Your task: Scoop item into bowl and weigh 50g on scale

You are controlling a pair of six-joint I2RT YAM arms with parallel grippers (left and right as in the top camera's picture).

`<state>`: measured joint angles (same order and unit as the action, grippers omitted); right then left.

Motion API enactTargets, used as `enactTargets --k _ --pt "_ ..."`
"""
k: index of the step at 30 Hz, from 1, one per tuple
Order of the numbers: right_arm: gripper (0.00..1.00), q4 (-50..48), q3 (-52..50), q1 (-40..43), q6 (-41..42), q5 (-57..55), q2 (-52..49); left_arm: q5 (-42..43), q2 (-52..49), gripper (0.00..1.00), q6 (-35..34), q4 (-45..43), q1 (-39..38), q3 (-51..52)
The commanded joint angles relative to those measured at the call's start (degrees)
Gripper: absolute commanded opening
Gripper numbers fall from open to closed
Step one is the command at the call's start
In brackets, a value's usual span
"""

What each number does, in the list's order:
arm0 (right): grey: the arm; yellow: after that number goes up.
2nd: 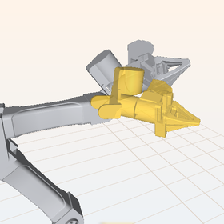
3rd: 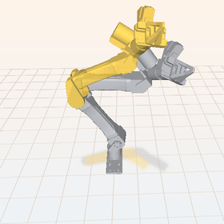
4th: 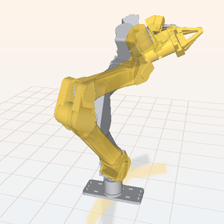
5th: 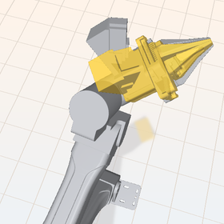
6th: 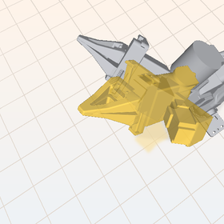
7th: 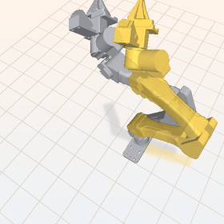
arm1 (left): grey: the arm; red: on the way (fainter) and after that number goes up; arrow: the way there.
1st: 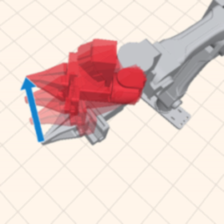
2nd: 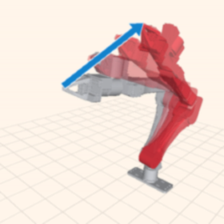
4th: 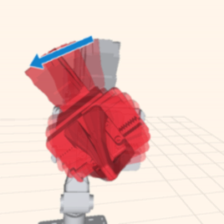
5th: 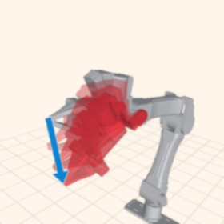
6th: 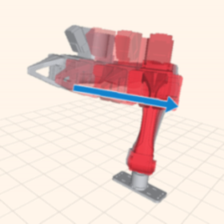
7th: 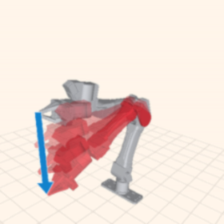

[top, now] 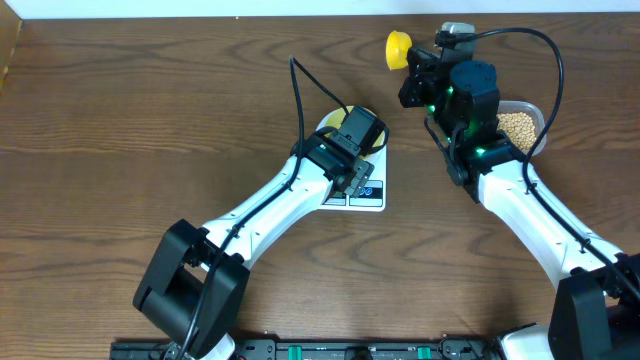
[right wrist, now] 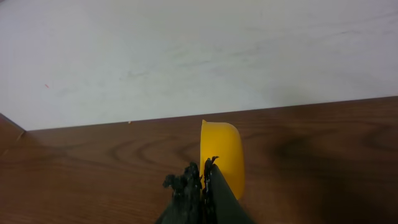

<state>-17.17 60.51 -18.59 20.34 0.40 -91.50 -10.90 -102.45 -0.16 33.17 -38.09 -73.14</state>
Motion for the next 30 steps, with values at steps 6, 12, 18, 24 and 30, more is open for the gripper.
enactTargets --k 6,12,18,24,30 --pt "0.01 0.11 0.98 0.70 -0.70 -0.46 -0.39 -1.27 -0.55 0.84 -2.38 0.17 -0.83 1.38" --pt "0.01 0.26 0.98 0.70 -0.70 -0.46 -0.39 -2.25 -0.55 0.84 -3.61 0.22 -2.12 1.46" --pt "0.01 0.33 0.98 0.70 -0.70 -0.44 -0.39 -2.27 -0.55 0.84 -5.11 1.16 -2.23 1.73" --pt "0.01 0.33 0.96 0.70 -0.70 -0.44 -0.39 -2.29 -0.55 0.84 -6.19 1.01 -2.25 2.86" --pt "0.01 0.31 0.96 0.70 -0.70 -0.44 -0.39 -2.51 -0.55 0.84 -6.12 -0.26 -2.25 3.50"
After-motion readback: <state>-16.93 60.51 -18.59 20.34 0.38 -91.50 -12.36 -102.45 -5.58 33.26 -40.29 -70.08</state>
